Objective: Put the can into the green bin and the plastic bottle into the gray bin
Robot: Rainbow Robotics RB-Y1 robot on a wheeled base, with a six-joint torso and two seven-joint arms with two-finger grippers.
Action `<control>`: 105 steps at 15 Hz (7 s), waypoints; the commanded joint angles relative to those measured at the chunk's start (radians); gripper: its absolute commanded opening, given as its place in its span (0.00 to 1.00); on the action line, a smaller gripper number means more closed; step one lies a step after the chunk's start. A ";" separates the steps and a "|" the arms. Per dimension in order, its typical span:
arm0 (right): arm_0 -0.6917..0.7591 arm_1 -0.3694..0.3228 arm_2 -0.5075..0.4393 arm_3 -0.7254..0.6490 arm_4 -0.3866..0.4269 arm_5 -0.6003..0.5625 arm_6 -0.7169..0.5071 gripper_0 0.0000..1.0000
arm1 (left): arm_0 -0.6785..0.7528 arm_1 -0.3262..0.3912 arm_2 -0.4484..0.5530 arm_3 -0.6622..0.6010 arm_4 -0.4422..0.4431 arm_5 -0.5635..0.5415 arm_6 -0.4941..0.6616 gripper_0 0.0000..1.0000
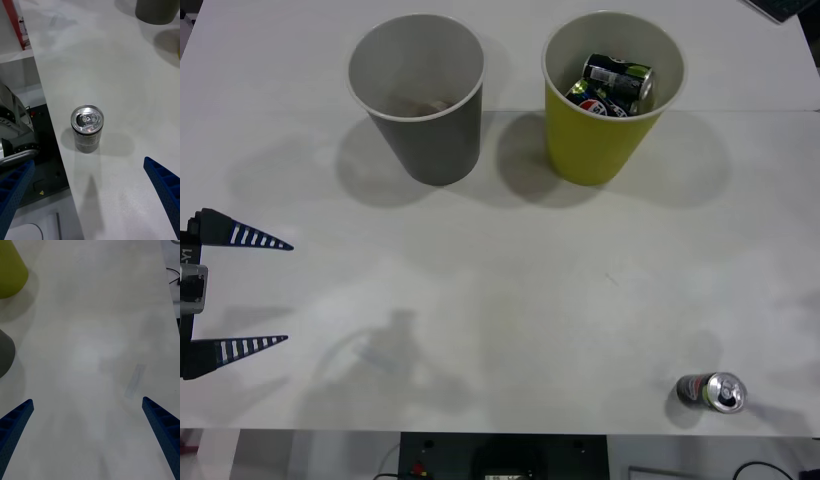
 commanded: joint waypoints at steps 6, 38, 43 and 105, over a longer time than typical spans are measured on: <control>-0.215 0.090 0.094 0.323 -0.014 -0.214 0.094 1.00 | 0.000 0.000 0.000 0.000 0.000 0.000 0.000 1.00; -0.617 0.502 0.244 0.860 0.002 -0.265 0.324 1.00 | 0.000 0.000 0.000 0.000 0.000 0.000 0.000 1.00; -0.629 0.508 0.258 0.861 0.002 -0.247 0.355 1.00 | 0.000 0.000 0.000 0.000 0.000 0.000 0.000 1.00; -1.706 -0.120 0.698 0.047 0.744 -0.109 -2.026 0.00 | 0.000 0.000 0.000 0.000 0.000 0.000 0.000 1.00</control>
